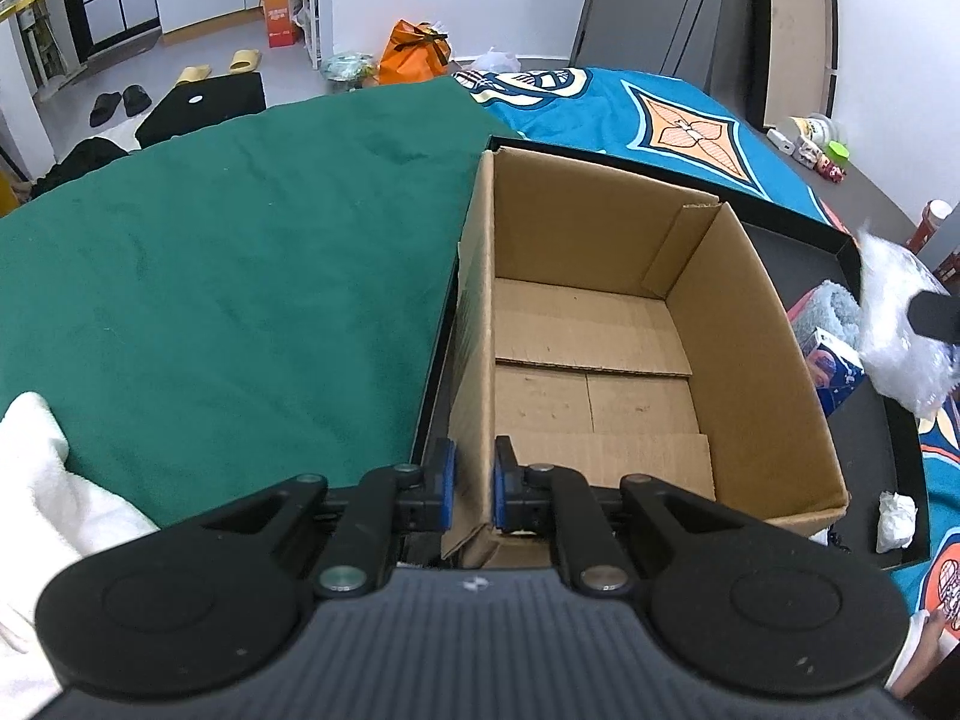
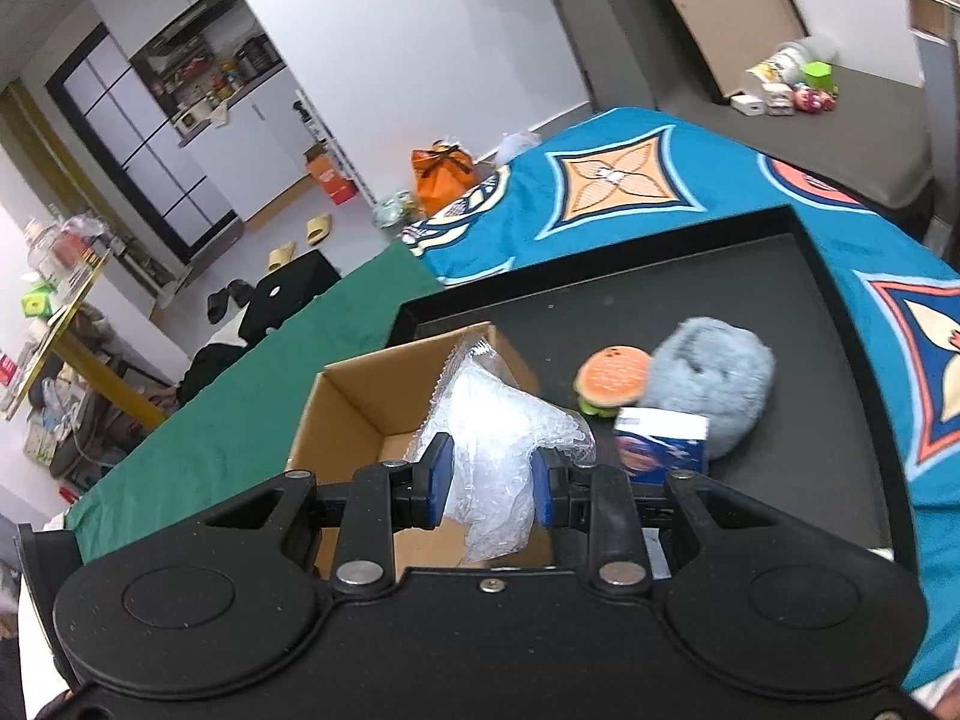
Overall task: Organize soft objects
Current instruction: 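Carry the clear bag with the right gripper and drop it into the box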
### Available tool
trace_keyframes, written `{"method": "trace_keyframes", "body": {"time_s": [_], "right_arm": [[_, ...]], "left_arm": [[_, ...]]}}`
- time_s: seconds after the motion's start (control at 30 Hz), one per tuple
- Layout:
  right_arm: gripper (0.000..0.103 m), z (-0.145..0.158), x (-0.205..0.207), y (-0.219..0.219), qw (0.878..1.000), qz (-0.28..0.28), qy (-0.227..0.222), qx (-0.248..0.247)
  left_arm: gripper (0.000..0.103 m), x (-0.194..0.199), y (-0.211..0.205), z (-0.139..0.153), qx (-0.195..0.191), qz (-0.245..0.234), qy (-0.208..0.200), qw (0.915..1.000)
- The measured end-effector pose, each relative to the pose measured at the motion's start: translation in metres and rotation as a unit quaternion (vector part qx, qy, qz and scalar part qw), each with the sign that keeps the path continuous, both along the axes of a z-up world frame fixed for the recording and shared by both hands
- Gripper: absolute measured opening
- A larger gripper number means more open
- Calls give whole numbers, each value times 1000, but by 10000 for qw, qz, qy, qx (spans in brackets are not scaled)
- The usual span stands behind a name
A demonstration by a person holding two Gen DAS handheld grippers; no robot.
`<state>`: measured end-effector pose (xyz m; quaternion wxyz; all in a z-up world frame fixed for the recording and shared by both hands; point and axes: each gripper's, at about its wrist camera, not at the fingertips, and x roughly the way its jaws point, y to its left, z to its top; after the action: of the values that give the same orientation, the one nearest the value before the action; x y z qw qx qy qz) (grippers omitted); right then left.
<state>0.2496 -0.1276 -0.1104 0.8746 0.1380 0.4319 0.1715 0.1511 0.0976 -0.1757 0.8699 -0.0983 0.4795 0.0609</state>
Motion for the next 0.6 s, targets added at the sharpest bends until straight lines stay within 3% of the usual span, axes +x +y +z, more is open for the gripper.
{"method": "trace_keyframes", "body": {"time_s": [0.4, 0.47, 0.5, 0.6], "right_arm": [[28, -4, 25, 52, 9984, 539, -93, -126], [33, 0, 30, 58, 9974, 703, -133, 103], [40, 1, 32, 61, 9966, 789, -100, 219], [46, 7, 33, 63, 9960, 851, -184, 198]], "left_arm": [[11, 0, 12, -8, -229, 139, 37, 9996], [11, 2, 15, -9, -291, 160, 41, 9994], [11, 3, 15, -9, -313, 176, 50, 9993], [11, 4, 19, -11, -361, 246, 59, 9990]]}}
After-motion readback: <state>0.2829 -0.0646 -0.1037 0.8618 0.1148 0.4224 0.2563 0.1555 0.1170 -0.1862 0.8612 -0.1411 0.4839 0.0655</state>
